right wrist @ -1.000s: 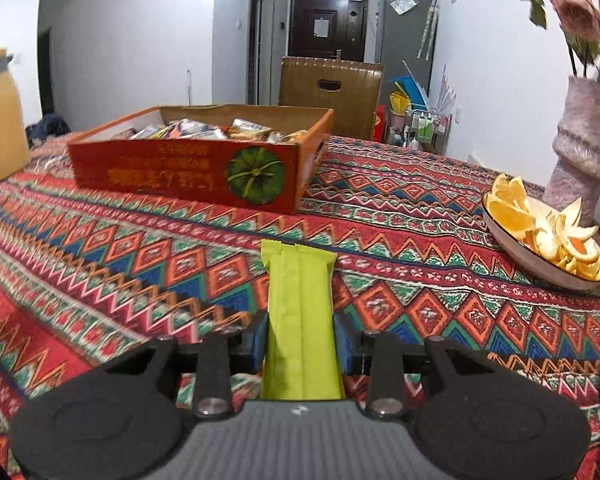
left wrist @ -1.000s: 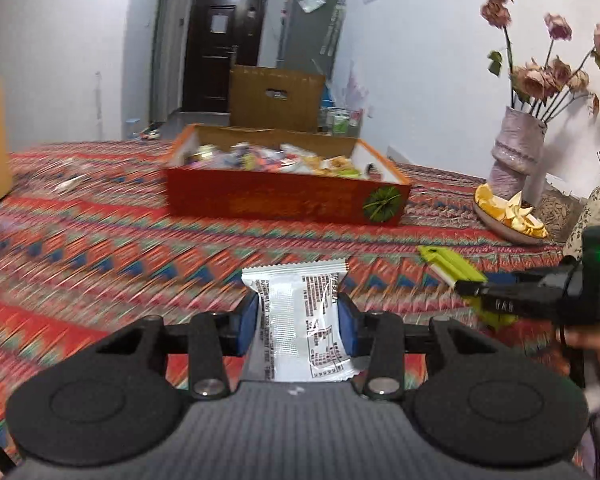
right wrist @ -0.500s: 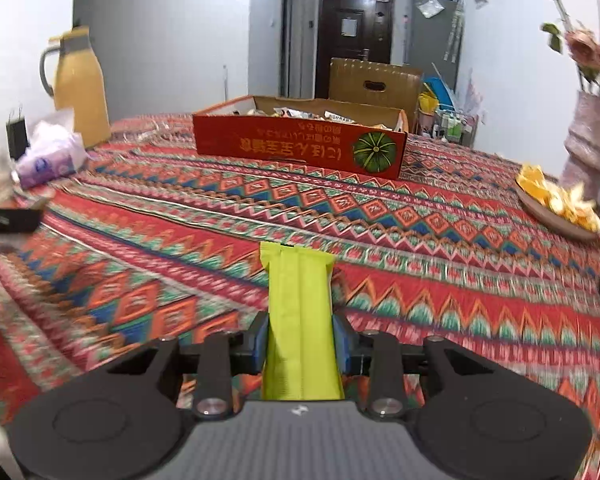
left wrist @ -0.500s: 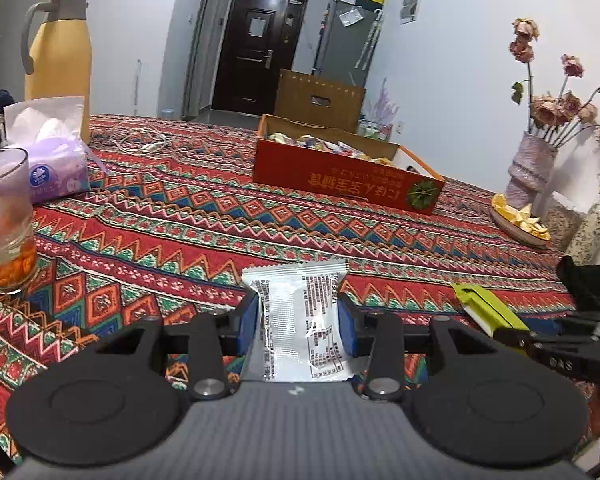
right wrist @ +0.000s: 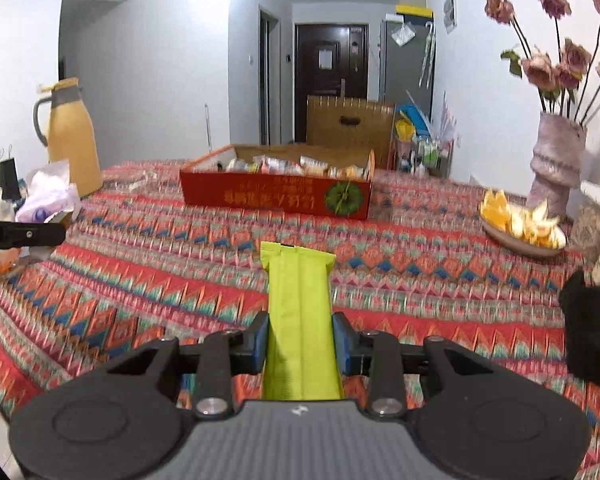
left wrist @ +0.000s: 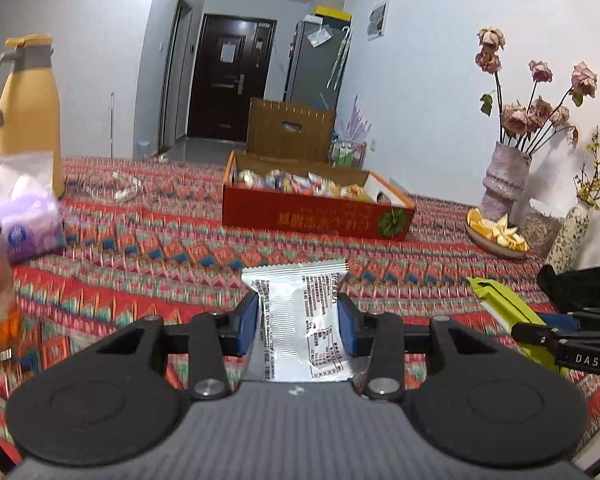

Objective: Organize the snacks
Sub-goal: 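Carry the white packet and yellow-green bar over the orange box with both tools, then open both tools inside the box, releasing the white packet and bar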

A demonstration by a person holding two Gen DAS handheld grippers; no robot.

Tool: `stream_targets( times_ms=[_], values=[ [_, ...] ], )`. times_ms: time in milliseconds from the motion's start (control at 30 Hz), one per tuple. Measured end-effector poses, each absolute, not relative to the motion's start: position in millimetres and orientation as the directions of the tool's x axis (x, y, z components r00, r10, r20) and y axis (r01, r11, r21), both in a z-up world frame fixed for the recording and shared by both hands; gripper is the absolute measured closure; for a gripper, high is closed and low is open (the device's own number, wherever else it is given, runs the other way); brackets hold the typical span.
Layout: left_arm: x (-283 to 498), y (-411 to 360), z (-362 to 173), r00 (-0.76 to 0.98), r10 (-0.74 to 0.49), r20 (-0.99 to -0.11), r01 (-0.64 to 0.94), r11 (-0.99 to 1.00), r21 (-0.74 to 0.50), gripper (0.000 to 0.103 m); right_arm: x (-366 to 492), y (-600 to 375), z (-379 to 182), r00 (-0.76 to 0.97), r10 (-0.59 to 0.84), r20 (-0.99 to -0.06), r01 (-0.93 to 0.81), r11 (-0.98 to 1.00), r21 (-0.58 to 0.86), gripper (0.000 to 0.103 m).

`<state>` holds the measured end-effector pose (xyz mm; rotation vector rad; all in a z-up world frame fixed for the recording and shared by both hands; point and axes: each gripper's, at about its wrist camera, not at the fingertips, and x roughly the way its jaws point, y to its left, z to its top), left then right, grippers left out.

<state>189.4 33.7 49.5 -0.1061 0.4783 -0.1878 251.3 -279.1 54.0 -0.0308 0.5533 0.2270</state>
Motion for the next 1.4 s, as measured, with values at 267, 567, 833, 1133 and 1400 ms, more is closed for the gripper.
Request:
stream_targets(
  times_ms=[267,567,833,1133,1400],
  values=[
    [264,29,83,0.891,-0.223,-0.396,0.2,0.975,-0.1,0.061,330,-285,85,0.848,0.225,-0.479,-0.267,0.963,-0.02,0.071],
    [419,25,91,0.871,-0.232,-0.433,0.18,0.971,-0.158,0.061,478,-287,104,0.852,0.242,-0.464,-0.272,0.962,0.001,0.071],
    [534,6,56,0.832,-0.198,-0.518,0.156,0.98,-0.124,0.061,609,-270,64,0.824,0.16,-0.543,-0.181,0.983,0.015,0.071],
    [577,-11,13,0.8,-0.171,-0.575,0.172,0.984,-0.054,0.056,652,-241,16,0.817,0.045,-0.575,-0.144,0.981,-0.129,0.069],
    [571,-11,10,0.808,-0.173,-0.563,0.194,0.981,-0.024,0.03,656,-235,10,0.823,0.062,-0.565,-0.163,0.978,-0.13,0.053]
  ],
)
